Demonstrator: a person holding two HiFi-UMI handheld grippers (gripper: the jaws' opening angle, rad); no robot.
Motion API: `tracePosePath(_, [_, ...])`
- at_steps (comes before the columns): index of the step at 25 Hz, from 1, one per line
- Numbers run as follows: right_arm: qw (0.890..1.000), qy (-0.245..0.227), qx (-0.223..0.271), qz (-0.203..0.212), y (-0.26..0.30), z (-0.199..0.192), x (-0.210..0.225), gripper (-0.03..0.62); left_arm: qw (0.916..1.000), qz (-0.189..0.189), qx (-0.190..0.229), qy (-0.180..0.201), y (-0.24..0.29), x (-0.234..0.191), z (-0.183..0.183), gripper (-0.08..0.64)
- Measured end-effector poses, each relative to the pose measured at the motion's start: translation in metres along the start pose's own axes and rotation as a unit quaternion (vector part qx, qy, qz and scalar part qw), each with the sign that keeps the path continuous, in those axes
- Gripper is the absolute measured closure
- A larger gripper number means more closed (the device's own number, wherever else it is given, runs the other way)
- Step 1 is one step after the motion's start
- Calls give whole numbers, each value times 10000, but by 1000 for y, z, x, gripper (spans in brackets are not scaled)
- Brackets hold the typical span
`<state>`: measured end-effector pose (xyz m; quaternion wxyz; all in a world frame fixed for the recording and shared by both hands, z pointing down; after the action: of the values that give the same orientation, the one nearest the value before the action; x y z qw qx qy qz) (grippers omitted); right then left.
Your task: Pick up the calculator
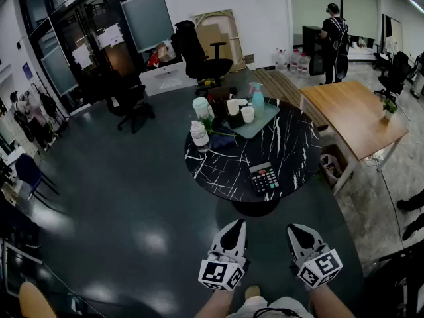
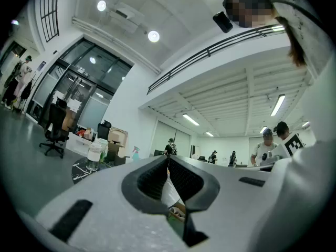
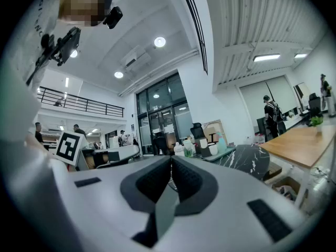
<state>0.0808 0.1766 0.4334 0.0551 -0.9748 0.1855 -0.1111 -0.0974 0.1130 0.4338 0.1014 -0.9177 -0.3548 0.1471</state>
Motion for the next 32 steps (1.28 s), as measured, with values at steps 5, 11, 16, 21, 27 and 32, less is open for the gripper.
tracePosePath(5, [10000, -24, -23, 35, 27, 3, 26, 584, 9999, 93, 67, 29, 31, -16, 0, 551])
tracePosePath(11, [9995, 40, -191, 258, 64, -10, 59, 584, 9994, 339, 67, 73, 62, -37, -12, 552])
tracePosePath(16, [9971, 128, -399, 641, 103, -14, 90, 584, 9974, 709, 42, 95, 89, -55, -25, 551])
tracePosePath(21, [9933, 134, -586, 992, 137, -22, 118, 584, 9952, 964, 70, 170, 116, -72, -36, 552])
tracePosePath(27, [9888, 284, -841, 1200, 164, -37, 147, 583, 9924, 1209, 167, 166, 143, -82, -45, 551])
tracePosePath(32, [9841, 407, -1063, 1366, 184, -51, 168, 583, 9907, 1350, 144, 119, 155, -84, -57, 551])
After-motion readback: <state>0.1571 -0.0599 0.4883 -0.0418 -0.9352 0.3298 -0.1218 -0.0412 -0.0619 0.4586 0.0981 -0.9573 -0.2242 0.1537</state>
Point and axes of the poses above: the fingertips, and each gripper's own axes: y forward along the fingers, x to its right, z out of its top, the point moved 5 cm from there along -y, backward along the fingers, and after that the axes turned 10 degrees about x, right-handed, at the moved point
